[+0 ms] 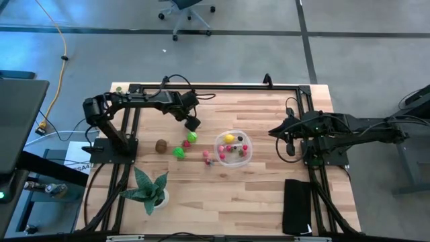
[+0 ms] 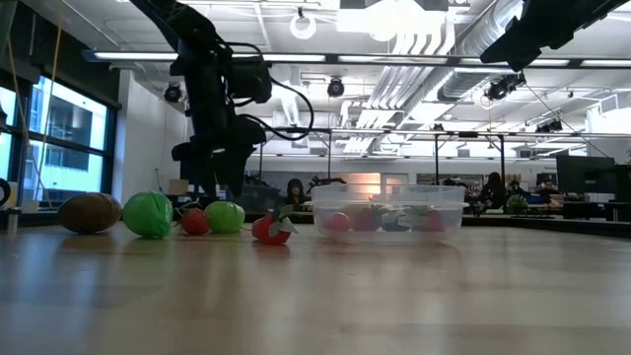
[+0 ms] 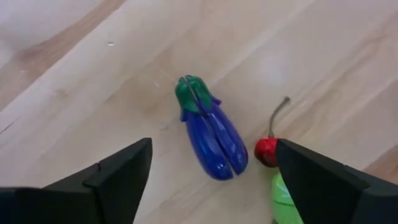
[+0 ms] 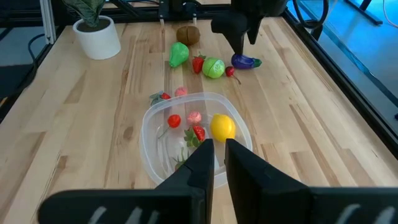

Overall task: Pick and placing Produce into tupperware
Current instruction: Put the violet eggplant into the transparent container

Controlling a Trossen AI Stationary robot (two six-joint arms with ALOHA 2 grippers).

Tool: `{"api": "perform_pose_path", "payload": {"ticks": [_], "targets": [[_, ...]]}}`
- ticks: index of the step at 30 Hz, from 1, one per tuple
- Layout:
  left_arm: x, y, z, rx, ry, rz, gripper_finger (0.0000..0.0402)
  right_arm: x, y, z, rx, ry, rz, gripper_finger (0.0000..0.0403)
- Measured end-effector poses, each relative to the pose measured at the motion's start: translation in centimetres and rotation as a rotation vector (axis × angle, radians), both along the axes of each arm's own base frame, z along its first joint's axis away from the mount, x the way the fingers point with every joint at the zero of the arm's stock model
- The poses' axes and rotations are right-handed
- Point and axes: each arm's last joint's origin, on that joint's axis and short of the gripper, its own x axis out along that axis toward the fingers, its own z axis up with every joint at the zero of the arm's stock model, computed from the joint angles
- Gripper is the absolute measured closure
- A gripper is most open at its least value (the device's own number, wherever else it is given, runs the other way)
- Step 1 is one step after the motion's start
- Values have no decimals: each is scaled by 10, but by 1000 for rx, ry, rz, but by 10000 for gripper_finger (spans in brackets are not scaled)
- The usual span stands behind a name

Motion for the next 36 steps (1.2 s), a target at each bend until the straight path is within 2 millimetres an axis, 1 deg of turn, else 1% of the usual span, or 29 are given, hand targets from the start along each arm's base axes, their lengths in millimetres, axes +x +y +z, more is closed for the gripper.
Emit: {"api": "perform_pose_path", "payload": {"ticks": [3,6,8,13,16,25,36], "targets": [[1,1,-5,-9,13,10,61,0,0,0,0,0,0,373],[3,2,-14,-29,35,12,60,0,0,0,0,0,0,373],[6,3,-19,-45,32,8,64,0,0,0,0,0,0,373],[8,4,-26,-51,40,5,81,0,0,0,0,0,0,373],[9,5,-30,-56,48,5,95,0,0,0,0,0,0,373],[10,6,-30,-49,40,8,147,0,0,0,0,0,0,373],[12,6,-41,-84,58,16,220,0,0,0,0,0,0,373]]}}
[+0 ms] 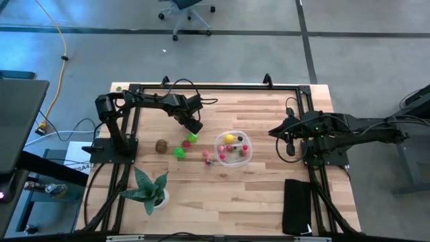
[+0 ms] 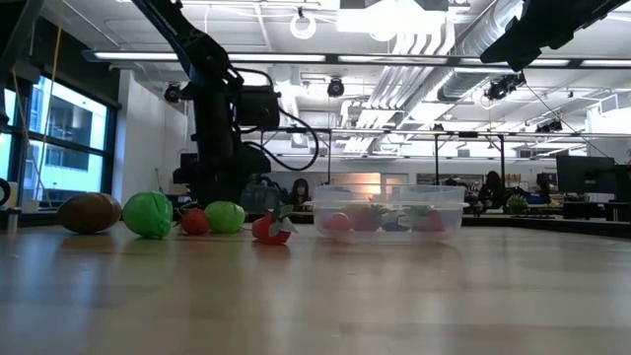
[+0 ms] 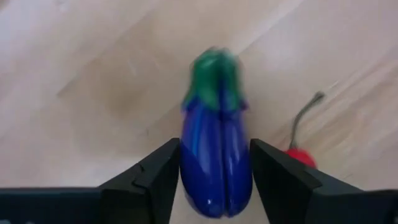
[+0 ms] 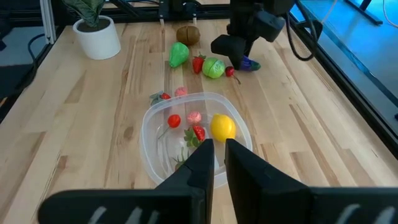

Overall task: Pick and placing Produce into tupperware
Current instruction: Put the violet eggplant into the transparent container

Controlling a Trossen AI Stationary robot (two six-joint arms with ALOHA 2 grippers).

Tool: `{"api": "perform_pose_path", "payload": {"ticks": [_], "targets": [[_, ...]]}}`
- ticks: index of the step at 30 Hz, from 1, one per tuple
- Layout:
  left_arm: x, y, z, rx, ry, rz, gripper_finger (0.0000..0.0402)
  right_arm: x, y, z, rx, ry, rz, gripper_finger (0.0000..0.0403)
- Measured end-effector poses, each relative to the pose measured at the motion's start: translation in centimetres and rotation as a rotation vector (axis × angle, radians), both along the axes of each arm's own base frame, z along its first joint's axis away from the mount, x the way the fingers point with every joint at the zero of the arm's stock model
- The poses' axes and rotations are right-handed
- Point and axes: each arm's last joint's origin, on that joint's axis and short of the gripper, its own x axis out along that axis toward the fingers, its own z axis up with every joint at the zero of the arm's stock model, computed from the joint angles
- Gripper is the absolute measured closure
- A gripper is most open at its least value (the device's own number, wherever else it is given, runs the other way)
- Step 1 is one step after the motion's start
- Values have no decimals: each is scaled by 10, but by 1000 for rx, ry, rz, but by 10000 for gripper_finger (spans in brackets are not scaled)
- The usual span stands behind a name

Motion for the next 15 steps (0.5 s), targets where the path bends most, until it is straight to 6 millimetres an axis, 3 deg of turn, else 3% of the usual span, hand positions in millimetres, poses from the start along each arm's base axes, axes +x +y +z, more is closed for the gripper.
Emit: {"api": "perform_pose_path", "payload": {"ticks": [8,15], "targets": [[0,0,-2,-4,7,-5,260,0,0,0,0,0,0,373],[0,0,-2,2,9,-42,250,0,0,0,0,0,0,373]]}}
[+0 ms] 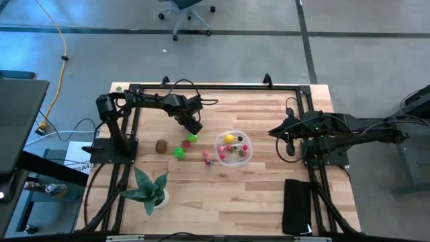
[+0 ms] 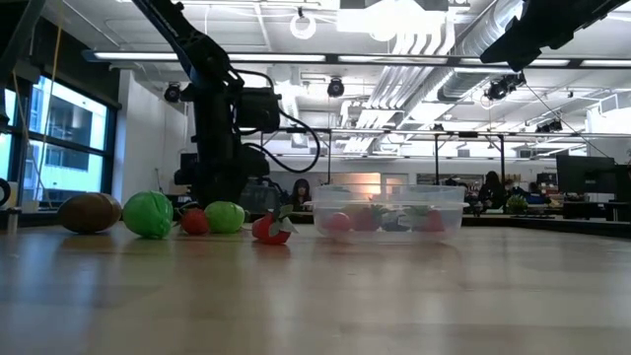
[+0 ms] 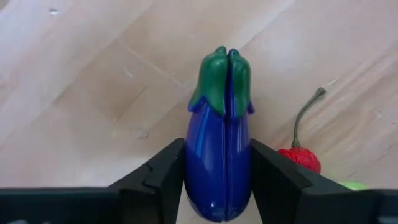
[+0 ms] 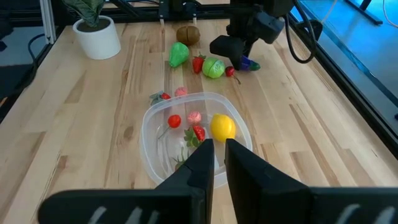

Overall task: Pick and placing Produce into tupperware
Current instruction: Put the violet eggplant into the transparent container

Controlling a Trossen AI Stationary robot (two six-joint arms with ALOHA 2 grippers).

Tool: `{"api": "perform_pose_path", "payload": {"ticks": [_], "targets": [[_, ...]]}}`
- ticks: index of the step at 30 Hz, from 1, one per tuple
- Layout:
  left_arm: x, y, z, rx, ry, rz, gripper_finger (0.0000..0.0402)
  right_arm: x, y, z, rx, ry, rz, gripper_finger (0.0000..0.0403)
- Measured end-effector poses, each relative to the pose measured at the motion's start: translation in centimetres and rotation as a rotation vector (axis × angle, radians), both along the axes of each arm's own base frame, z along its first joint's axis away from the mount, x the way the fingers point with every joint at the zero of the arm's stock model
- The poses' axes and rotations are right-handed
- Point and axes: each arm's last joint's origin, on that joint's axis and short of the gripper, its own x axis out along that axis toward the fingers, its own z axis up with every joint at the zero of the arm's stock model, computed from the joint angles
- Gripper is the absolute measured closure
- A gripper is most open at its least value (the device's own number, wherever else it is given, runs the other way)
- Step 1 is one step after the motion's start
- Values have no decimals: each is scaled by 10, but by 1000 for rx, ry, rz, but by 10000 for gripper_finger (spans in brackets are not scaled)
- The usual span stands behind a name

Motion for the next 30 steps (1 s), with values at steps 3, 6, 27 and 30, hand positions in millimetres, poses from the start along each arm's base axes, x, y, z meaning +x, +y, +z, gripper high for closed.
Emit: {"api": "perform_pose_path", "payload": {"ticks": [3,6,27,30], "targets": [[0,0,0,2,-1,-7,247,0,0,0,0,0,0,373],[1,0,5,18,-22,-28,250,0,0,0,0,0,0,373],[62,-54,102,437,-597,-508,254,0,0,0,0,0,0,373],[75,-71,102,458,-582,-581,254,0,0,0,0,0,0,373]]}}
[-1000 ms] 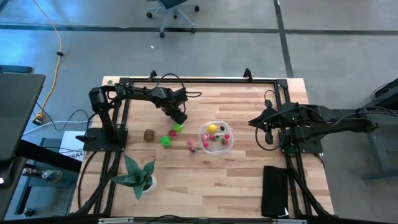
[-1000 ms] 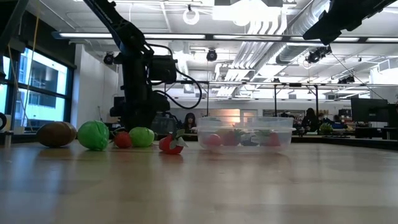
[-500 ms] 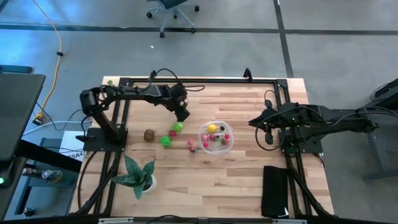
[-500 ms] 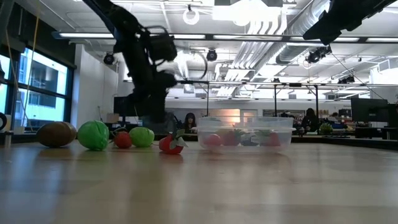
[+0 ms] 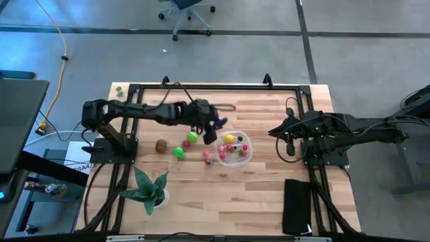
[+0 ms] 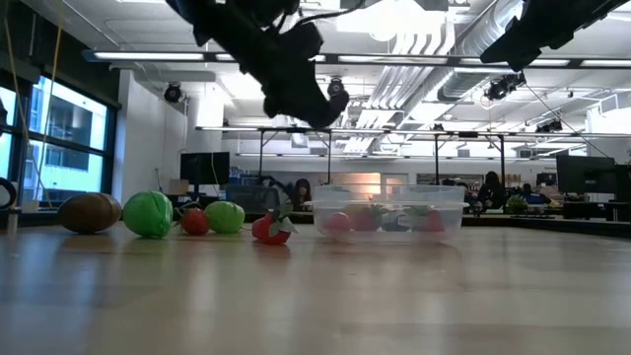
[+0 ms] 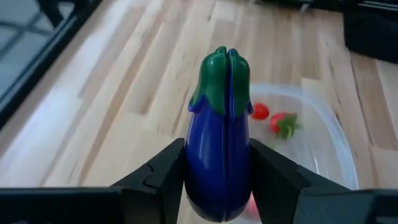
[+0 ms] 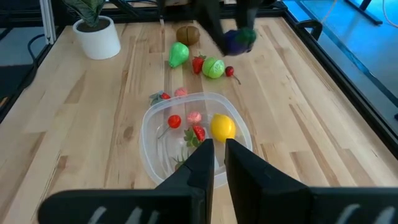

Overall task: Pick and placing Produce into tupperware
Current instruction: Put the violet eggplant into the transparent container

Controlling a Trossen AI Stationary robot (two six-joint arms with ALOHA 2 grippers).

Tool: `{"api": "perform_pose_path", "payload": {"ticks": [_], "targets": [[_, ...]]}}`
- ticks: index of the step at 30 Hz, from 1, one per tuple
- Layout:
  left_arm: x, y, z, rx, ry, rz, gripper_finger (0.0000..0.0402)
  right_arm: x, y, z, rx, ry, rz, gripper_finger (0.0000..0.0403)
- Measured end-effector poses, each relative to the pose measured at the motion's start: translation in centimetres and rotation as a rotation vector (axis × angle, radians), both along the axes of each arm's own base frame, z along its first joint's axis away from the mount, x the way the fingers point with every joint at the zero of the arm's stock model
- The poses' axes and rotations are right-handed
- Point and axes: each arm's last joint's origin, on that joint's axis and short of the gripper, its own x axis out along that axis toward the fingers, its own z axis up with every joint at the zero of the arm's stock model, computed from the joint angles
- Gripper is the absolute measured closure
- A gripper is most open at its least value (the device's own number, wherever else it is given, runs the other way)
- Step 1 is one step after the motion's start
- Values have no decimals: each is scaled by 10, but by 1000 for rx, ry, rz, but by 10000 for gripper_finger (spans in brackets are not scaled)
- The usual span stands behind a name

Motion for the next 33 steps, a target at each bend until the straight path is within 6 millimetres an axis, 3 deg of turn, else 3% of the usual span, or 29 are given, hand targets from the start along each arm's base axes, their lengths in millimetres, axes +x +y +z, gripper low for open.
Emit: {"api": "perform_pose_path", "payload": {"ticks": [4,7,13,33], "targets": [[20,-17,-6,48,35,-40,254,0,0,0,0,0,0,373],[36,-25,-22,44,77,-87,254,0,0,0,0,0,0,373],[57,-29,-43,20,138,-120,254,0,0,0,0,0,0,373],[61,-31,-79,-39,260,-151,254,0,0,0,0,0,0,373]]}}
